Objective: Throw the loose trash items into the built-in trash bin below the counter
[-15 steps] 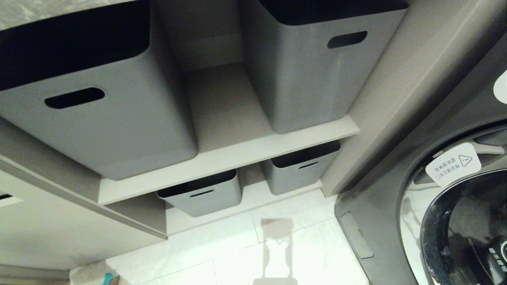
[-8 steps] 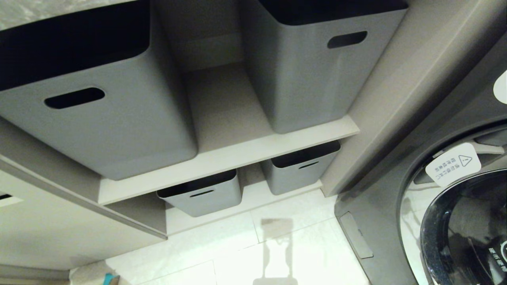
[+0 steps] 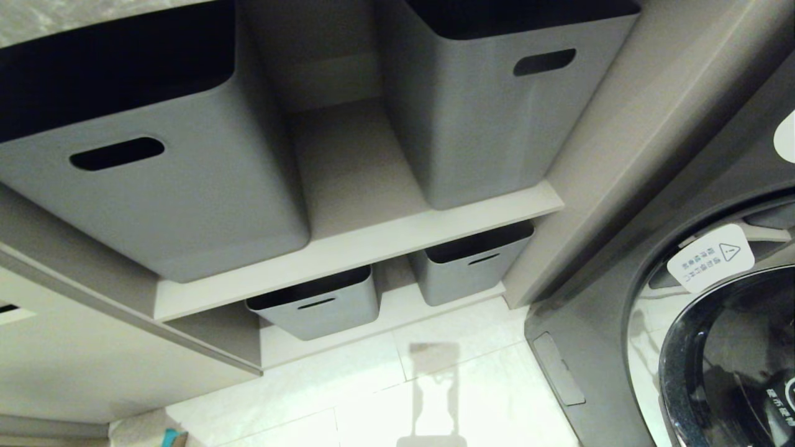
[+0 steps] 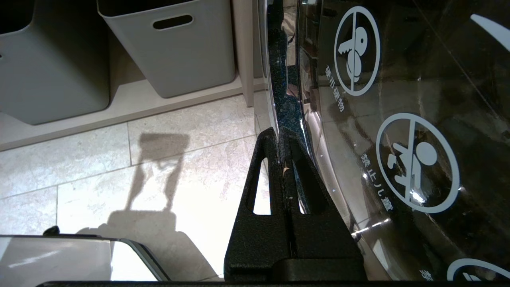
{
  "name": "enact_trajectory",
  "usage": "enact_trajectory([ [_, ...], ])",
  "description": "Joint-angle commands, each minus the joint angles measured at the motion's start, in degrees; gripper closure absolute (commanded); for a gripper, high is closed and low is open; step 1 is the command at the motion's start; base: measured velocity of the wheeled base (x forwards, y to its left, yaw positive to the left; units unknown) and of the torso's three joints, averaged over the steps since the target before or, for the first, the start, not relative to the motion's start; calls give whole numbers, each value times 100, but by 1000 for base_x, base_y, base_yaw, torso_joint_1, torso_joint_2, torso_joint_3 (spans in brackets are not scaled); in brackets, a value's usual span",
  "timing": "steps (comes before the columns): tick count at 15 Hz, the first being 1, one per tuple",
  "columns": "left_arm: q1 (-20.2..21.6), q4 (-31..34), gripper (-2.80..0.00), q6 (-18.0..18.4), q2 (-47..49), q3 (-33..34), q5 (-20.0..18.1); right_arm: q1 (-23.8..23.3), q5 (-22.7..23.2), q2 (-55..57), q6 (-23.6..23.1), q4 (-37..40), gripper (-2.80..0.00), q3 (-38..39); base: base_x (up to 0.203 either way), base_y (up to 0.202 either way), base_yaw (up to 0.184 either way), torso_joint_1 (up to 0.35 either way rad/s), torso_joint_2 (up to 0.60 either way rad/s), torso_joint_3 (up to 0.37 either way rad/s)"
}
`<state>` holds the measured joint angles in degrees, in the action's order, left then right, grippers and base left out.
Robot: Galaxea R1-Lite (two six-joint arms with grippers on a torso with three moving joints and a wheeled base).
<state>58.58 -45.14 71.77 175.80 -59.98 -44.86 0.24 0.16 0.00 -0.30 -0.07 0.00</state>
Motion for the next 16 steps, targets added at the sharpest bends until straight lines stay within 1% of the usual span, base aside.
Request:
enact_trajectory([
  [1,5,-21,-280,39,-2,12,-23,2,2,-9,-5,-1,0,0,0,0,0,0,0,0],
  [3,5,69,-280,39,-2,12,-23,2,2,-9,-5,-1,0,0,0,0,0,0,0,0],
  [4,11,259,-280,39,-8,12,-27,2,2,-8,-5,-1,0,0,0,0,0,0,0,0],
  [5,12,312,-280,46,-11,12,-39,6,2,-9,-5,-1,0,0,0,0,0,0,0,0],
  [12,53,106,-280,48,-20,4,-46,2,2,-9,-5,-1,0,0,0,0,0,0,0,0],
  [16,93,93,-280,57,-20,12,-75,2,2,-9,-5,-1,0,0,0,0,0,0,0,0],
])
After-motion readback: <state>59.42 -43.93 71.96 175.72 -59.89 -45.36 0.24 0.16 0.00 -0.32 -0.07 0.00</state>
